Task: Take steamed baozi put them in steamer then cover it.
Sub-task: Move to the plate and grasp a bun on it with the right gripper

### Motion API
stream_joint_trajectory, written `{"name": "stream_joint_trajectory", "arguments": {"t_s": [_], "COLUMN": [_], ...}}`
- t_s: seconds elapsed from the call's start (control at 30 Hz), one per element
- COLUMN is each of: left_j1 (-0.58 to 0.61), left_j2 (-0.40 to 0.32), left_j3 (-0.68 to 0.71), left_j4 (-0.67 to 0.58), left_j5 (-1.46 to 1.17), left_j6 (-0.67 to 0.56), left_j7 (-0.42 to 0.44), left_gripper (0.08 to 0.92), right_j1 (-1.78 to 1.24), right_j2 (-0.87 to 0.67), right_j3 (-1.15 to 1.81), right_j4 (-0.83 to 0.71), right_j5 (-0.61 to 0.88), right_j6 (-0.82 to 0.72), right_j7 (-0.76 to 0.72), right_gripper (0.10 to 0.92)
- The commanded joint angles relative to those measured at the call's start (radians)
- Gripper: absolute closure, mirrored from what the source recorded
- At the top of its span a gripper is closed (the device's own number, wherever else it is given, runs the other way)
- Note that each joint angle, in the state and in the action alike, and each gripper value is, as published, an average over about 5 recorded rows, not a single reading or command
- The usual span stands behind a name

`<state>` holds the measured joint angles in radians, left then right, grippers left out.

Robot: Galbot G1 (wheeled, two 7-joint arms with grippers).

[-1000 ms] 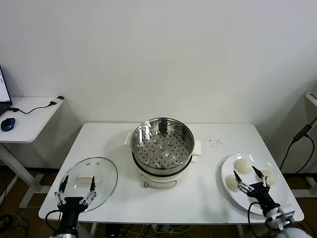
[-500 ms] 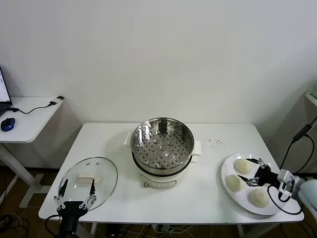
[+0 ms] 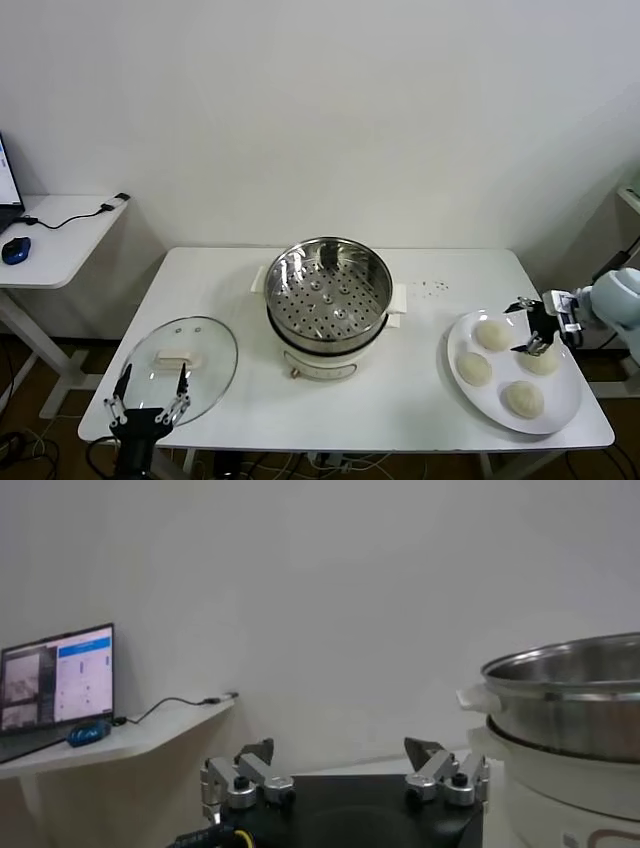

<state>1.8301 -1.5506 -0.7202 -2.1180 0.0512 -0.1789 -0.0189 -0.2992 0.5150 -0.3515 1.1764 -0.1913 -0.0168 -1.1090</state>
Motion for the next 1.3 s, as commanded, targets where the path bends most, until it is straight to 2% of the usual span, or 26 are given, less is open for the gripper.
{"name": "stream_joint_trajectory", "arguments": {"t_s": [0.03,0.57,0.97,1.3], "left_j1": [0.001,0.0,-0.003,0.002], "left_j2": [0.0,-0.001,0.0,0.0], "left_j3": [-0.002,-0.019,-0.018,-0.019], "left_j4": [0.0,0.016,0.026,0.025], "left_j5": [0.0,-0.001,0.005,0.006], "left_j6": [0.004,0.008,0.008,0.006], "left_j7": [-0.003,-0.003,-0.002,-0.002], "left_gripper": [0.177,0.177,0.177,0.177], "right_j1": [0.252,0.23,0.212,0.208], "right_j2": [0.043,0.24,0.281,0.266], "right_j3": [-0.26,-0.294,-0.289,-0.29], "right_j4": [-0.126,-0.27,-0.301,-0.297], "right_j5": [-0.081,-0.09,-0.097,-0.106], "right_j6": [0.013,0.011,0.016,0.027], "right_j7": [-0.09,-0.055,-0.048,-0.065], "right_gripper": [0.203,0.203,0.204,0.299]}}
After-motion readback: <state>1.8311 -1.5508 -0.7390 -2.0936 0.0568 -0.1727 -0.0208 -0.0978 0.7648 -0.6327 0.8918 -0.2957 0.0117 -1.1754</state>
